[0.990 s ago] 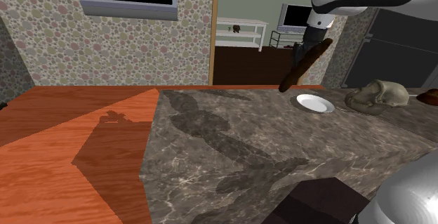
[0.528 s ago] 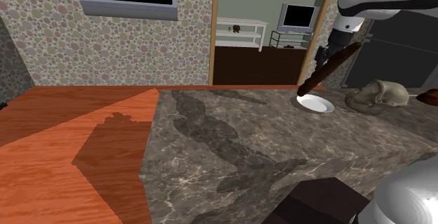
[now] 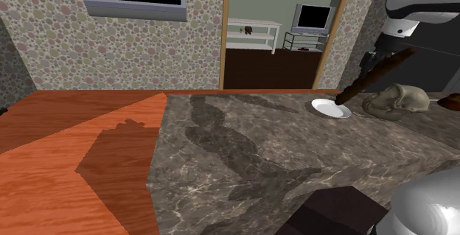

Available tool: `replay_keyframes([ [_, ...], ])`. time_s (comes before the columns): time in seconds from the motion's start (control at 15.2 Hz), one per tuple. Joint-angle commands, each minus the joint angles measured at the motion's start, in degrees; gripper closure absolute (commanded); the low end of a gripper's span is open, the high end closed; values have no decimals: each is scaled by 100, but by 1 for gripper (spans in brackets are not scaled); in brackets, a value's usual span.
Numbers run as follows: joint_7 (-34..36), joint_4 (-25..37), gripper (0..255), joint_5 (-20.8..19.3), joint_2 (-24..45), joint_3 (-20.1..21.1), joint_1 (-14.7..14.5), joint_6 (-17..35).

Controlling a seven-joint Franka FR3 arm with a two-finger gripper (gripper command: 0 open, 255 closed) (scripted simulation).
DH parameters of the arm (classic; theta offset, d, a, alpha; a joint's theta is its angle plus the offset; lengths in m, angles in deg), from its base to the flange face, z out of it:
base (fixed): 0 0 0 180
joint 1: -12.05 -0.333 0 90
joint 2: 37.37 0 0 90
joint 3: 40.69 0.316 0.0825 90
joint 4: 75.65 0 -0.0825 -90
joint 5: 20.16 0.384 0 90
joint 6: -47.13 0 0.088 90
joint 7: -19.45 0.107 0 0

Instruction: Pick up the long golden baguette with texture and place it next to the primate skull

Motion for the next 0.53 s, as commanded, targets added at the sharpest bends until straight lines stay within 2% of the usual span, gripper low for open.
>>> replay_keyframes([
  [0.0,-267,-10,255,-75,-72,-185,96,-39],
  [0.46,-1234,161,255,-282,-83,-907,383,-148],
])
